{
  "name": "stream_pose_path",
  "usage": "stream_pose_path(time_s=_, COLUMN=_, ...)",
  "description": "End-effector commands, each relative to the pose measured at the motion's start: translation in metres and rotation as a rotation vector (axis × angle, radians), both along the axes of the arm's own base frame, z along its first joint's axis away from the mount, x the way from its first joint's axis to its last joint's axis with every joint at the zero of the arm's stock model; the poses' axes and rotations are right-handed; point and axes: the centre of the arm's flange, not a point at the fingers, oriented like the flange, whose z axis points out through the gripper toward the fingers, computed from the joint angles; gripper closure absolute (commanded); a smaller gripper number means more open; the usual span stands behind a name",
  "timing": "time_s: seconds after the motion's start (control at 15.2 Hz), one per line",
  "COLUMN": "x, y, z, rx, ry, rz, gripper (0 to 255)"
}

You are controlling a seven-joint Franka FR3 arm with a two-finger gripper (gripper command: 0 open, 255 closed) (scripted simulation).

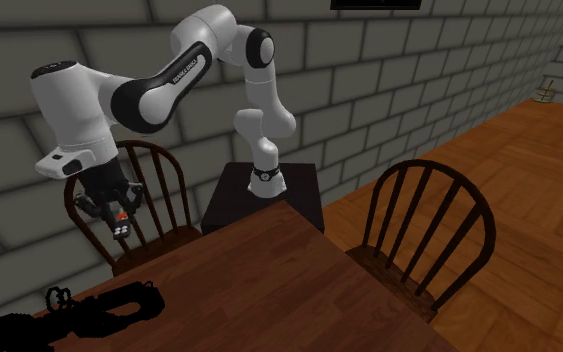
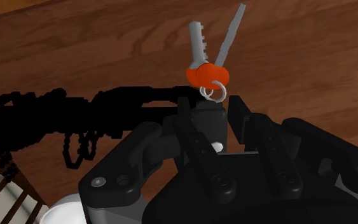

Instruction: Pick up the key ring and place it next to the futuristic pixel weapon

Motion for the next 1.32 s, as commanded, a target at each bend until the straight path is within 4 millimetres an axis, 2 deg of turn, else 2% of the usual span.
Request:
stream_pose_path(time_s=0.0, x=0.001, y=-0.001, z=-0.010, rx=0.000, ry=0.000, rz=0.001, gripper=255)
stream_pose_path(time_s=1.25, x=0.001, y=-0.001, z=-0.111, rx=0.000, ry=0.000, rz=0.001, gripper=255)
